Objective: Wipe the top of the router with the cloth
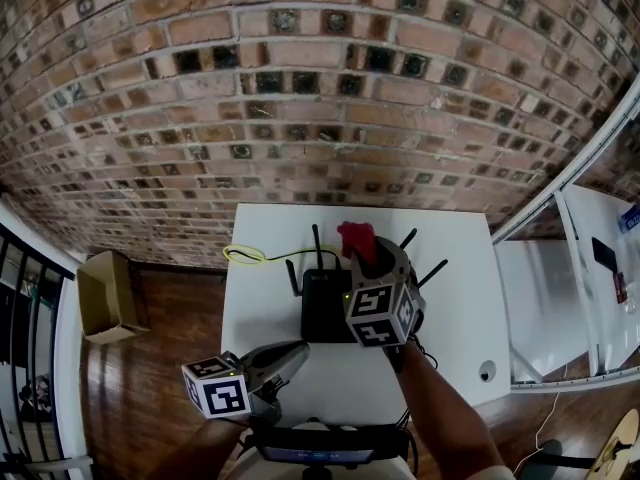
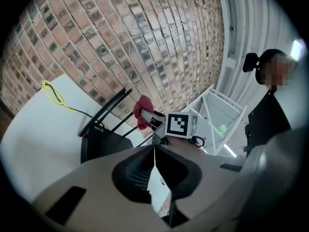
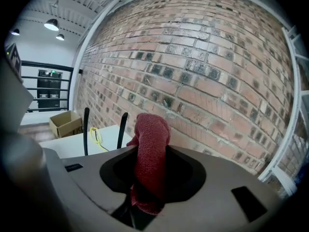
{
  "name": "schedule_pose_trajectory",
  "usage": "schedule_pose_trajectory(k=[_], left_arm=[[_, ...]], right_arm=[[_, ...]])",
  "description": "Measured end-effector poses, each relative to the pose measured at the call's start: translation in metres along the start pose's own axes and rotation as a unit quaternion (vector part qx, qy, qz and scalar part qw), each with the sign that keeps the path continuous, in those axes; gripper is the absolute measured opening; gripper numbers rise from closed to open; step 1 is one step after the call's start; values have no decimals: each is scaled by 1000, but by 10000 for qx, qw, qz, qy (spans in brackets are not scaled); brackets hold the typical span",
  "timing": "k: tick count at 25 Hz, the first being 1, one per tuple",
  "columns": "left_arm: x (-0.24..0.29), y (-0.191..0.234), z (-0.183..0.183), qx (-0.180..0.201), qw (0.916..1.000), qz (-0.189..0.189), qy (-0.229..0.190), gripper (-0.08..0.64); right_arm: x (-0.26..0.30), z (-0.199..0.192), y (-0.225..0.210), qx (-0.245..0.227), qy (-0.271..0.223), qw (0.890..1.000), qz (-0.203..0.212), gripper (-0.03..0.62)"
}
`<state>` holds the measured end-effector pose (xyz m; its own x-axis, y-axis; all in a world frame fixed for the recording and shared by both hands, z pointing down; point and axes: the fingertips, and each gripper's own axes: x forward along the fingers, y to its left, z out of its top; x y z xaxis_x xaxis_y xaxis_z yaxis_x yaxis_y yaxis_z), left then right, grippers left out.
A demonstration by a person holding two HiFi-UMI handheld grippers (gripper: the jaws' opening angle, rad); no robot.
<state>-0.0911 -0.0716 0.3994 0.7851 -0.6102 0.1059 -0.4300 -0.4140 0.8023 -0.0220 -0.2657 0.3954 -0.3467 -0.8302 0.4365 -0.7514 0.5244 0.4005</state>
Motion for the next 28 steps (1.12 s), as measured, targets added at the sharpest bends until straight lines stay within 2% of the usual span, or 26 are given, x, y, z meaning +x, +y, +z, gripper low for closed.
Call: schedule_pose_trajectory(k=[5, 13, 20, 28], left_arm=[[5, 10, 8, -27, 9999, 100, 67, 32], [16, 29, 24, -186, 9996, 195, -100, 32], [30, 39, 13, -421, 9986, 296, 115, 32], [45, 34, 15, -425, 9987, 241, 154, 32]], right_arm=[[13, -28, 8, 64, 368, 9992, 134, 135], [34, -63, 21, 311, 834, 9953, 386, 135], [53, -90, 26, 513, 1159, 9904, 543, 135], [69, -117, 32, 787, 1476, 9830, 753, 138]])
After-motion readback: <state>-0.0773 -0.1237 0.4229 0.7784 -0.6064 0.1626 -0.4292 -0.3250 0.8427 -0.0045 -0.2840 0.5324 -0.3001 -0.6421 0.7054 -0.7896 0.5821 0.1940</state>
